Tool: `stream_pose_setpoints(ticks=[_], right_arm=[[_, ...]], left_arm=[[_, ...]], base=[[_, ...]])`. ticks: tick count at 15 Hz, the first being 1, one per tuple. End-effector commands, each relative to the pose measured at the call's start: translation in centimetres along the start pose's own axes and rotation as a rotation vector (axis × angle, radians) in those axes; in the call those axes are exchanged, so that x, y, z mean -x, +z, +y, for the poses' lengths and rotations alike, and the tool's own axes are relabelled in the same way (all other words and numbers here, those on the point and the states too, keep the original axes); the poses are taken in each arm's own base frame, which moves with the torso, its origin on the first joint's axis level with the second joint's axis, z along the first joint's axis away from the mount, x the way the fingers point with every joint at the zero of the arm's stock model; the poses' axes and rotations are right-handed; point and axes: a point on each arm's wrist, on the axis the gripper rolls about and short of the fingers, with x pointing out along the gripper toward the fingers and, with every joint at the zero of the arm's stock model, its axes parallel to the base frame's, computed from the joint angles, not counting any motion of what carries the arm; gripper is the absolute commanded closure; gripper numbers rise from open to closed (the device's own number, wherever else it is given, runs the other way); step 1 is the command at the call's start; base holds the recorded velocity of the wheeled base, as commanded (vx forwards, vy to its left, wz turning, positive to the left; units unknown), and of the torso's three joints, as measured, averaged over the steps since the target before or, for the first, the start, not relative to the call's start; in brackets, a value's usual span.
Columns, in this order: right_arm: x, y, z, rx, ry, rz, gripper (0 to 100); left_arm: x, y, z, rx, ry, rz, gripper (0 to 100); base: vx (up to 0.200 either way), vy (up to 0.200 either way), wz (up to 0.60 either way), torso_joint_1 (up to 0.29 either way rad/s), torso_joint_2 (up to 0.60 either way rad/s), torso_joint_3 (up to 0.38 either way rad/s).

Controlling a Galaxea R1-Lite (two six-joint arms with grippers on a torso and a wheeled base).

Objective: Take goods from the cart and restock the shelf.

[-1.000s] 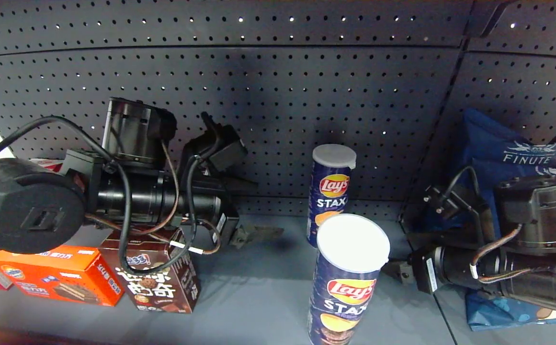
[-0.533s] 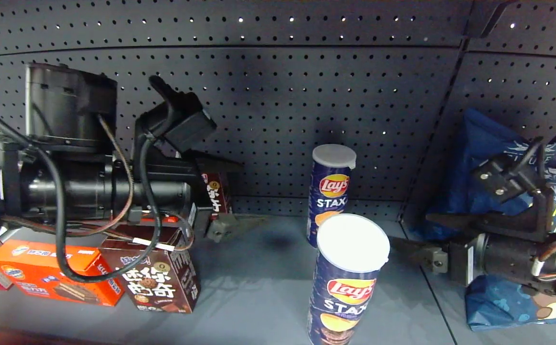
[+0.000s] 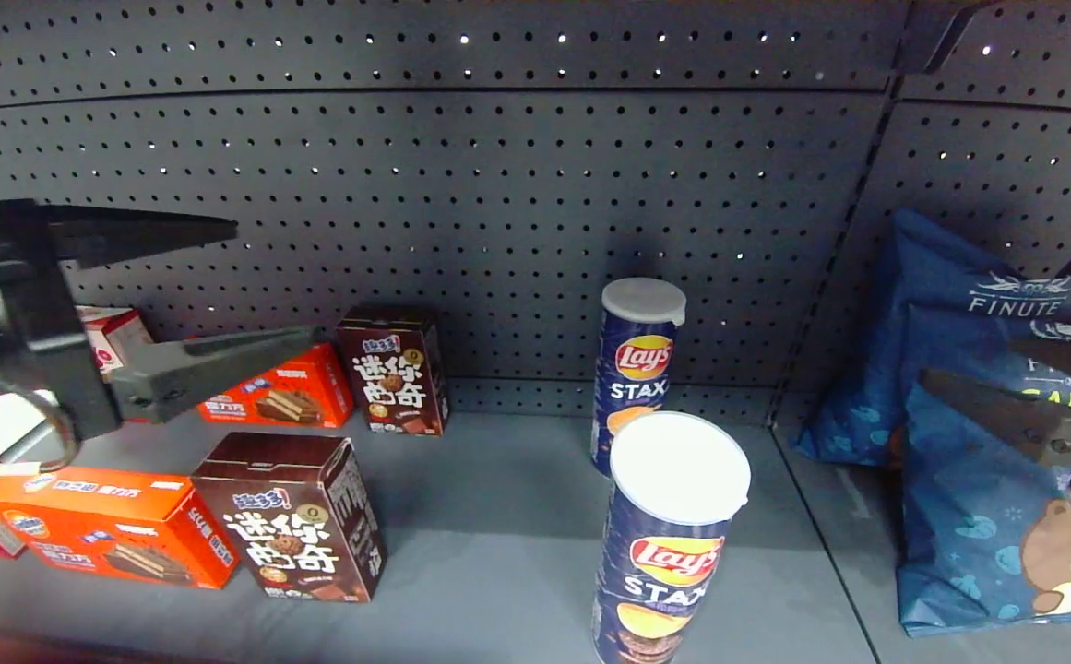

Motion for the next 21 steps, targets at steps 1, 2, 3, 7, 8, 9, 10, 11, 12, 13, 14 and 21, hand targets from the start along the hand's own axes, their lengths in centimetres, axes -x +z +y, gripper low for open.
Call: stream_pose_setpoints(ticks=[1, 2, 3, 7, 8, 9, 10, 11, 12, 13, 14, 21], right_arm=[[2.8, 0.3, -1.3, 0.014, -0.114, -0.072, 0], [3.0, 0.2, -1.4, 0.014, -0.122, -0.074, 0], [3.4, 0.2, -1.5, 0.015, -0.140, -0.081, 0], [3.7, 0.2, -1.6, 0.034, -0.208, -0.085, 0], [3.9, 0.2, -1.7, 0.034, -0.214, -0.088, 0], [4.0, -0.1, -1.7, 0.033, -0.215, -0.082, 0], [4.1, -0.2, -1.6, 0.034, -0.217, -0.079, 0], [4.1, -0.4, -1.6, 0.033, -0.218, -0.074, 0], [4.1, -0.5, -1.6, 0.033, -0.216, -0.071, 0], [4.1, -0.7, -1.6, 0.033, -0.211, -0.068, 0], [4.2, -0.6, -1.6, 0.033, -0.210, -0.070, 0], [4.1, -1.0, -1.5, 0.032, -0.182, -0.059, 0]], left_arm=[[5.9, -0.4, -2.2, -0.016, 0.159, -0.044, 0], [6.5, -0.6, -2.6, -0.010, 0.184, -0.048, 0], [8.1, -1.3, -4.0, 0.031, 0.242, -0.057, 0], [10.6, -2.7, -6.0, 0.053, 0.311, -0.070, 0], [10.7, -3.0, -6.2, 0.061, 0.311, -0.055, 0], [10.8, -3.2, -6.3, 0.066, 0.308, -0.045, 0], [10.8, -3.2, -6.3, 0.066, 0.307, -0.045, 0], [10.8, -3.1, -6.3, 0.072, 0.308, -0.047, 0], [10.9, -3.1, -6.3, 0.071, 0.309, -0.048, 0], [10.9, -3.1, -6.3, 0.071, 0.311, -0.049, 0], [10.9, -3.0, -6.3, 0.071, 0.311, -0.051, 0], [10.9, -3.1, -6.3, 0.098, 0.308, -0.054, 0]], base=[[0.000, 0.000, 0.00, 0.000, 0.00, 0.000], [0.000, 0.000, 0.00, 0.000, 0.00, 0.000], [0.000, 0.000, 0.00, 0.000, 0.00, 0.000], [0.000, 0.000, 0.00, 0.000, 0.00, 0.000], [0.000, 0.000, 0.00, 0.000, 0.00, 0.000], [0.000, 0.000, 0.00, 0.000, 0.00, 0.000], [0.000, 0.000, 0.00, 0.000, 0.00, 0.000], [0.000, 0.000, 0.00, 0.000, 0.00, 0.000], [0.000, 0.000, 0.00, 0.000, 0.00, 0.000], [0.000, 0.000, 0.00, 0.000, 0.00, 0.000], [0.000, 0.000, 0.00, 0.000, 0.00, 0.000], [0.000, 0.000, -0.17, -0.001, 0.00, 0.001]])
